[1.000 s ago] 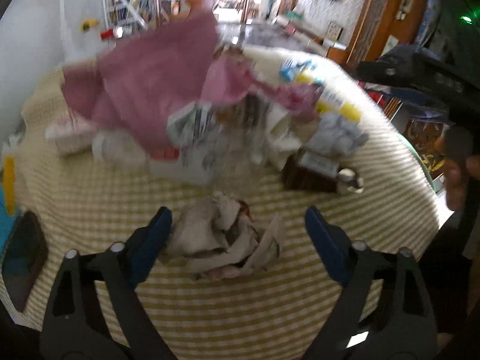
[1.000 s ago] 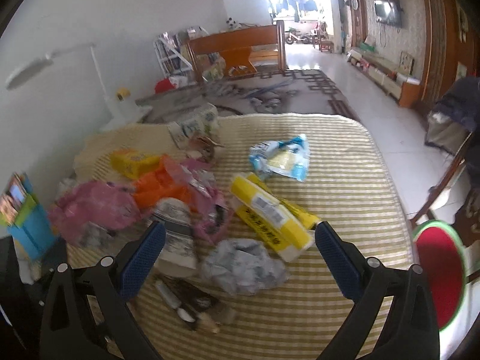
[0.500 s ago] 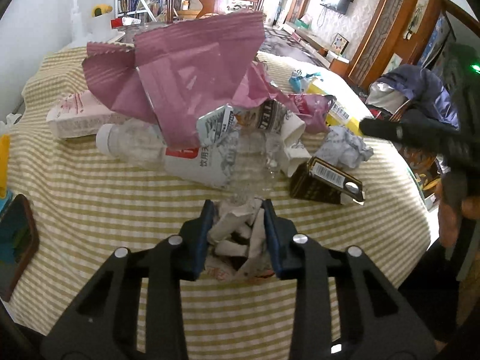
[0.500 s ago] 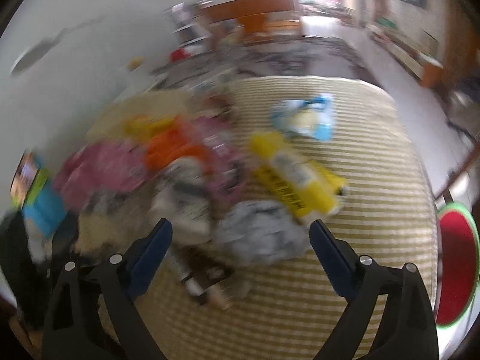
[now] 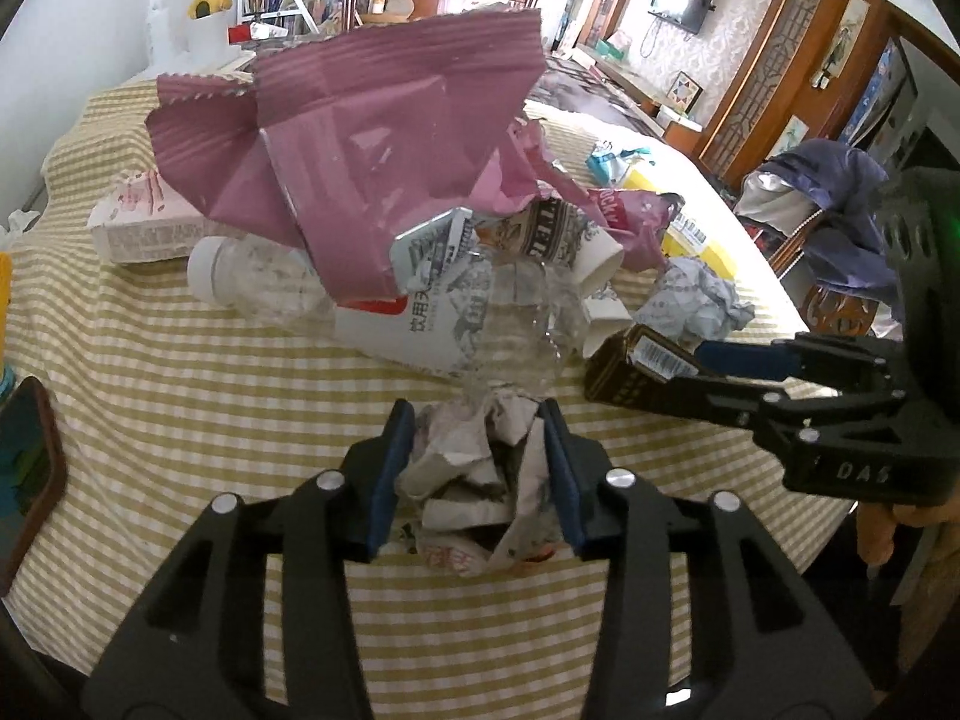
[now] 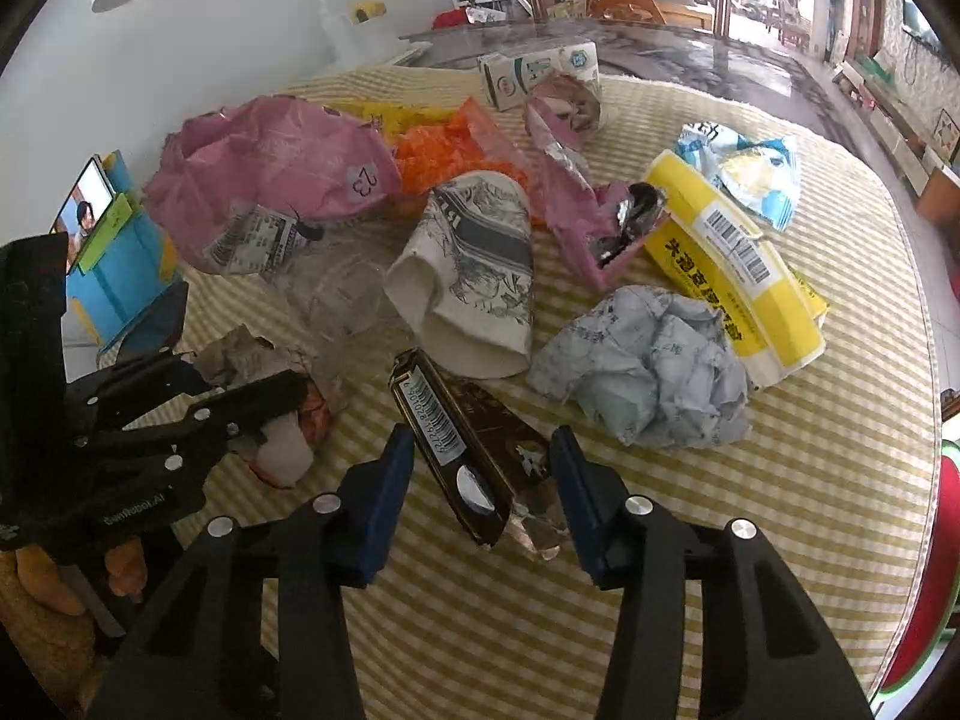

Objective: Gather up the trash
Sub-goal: 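Grasp the crumpled white paper with the left gripper while the right gripper reaches the brown wrapper, then close the right gripper on the brown wrapper and lift it, then carry both held items over the red bin and open both grippers, then move both open grippers back over the table, then grasp the pink snack bag with the left gripper, then grasp the clear plastic water bottle with the right gripper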

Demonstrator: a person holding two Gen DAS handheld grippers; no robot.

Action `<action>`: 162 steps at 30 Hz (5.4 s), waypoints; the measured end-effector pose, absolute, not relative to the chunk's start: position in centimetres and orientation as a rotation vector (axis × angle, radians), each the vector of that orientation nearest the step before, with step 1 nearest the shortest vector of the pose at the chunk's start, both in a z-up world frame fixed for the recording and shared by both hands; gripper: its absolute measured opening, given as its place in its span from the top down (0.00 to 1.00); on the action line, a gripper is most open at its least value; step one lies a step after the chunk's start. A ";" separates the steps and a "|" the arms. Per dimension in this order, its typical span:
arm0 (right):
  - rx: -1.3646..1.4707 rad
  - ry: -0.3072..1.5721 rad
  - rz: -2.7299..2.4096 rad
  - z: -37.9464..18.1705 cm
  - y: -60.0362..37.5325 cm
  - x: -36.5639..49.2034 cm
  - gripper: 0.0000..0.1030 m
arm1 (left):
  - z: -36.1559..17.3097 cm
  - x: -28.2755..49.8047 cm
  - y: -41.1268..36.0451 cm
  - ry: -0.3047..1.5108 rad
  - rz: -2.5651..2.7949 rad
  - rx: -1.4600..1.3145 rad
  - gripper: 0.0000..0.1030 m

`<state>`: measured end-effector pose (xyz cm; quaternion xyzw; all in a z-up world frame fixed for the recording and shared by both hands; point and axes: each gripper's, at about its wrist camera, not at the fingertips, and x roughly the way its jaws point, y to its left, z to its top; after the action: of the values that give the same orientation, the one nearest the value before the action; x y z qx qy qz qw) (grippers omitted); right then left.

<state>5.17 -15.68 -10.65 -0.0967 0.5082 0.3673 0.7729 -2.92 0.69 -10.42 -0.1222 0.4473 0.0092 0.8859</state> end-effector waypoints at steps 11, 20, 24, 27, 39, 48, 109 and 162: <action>-0.205 1.107 0.828 -10.1 -16.3 4.3 0.54 | -10.5 -2.9 0.1 0.940 0.033 -0.224 0.61; -0.262 1.109 0.810 -10.9 -15.5 4.1 0.48 | -10.5 -2.9 0.2 0.930 -0.002 -0.274 0.64; -0.232 1.102 0.808 -10.7 -15.8 4.5 0.72 | -10.5 -2.9 0.3 0.927 -0.029 -0.308 0.64; -0.086 1.078 0.866 -9.2 -17.2 5.2 0.79 | -10.1 -3.0 -0.5 0.906 -0.080 -0.297 0.64; 0.310 0.872 0.705 -3.3 -27.1 8.9 0.79 | -9.0 -2.7 -4.2 0.884 -0.136 -0.195 0.64; 0.382 0.854 0.387 -4.2 -36.8 9.9 0.79 | -6.2 1.6 -12.8 0.828 -0.335 -0.254 0.64; 0.394 1.021 0.210 -8.4 -34.7 12.1 0.37 | -6.2 8.0 5.4 1.110 0.057 -0.118 0.11; -0.470 1.188 0.943 -9.2 -6.7 4.2 0.59 | -1.3 -3.3 12.7 0.578 0.278 -0.530 0.44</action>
<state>4.20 -6.65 -9.17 -0.2109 0.5336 0.4237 0.7009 -3.27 12.72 -1.35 -0.2576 0.2807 0.1348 0.9147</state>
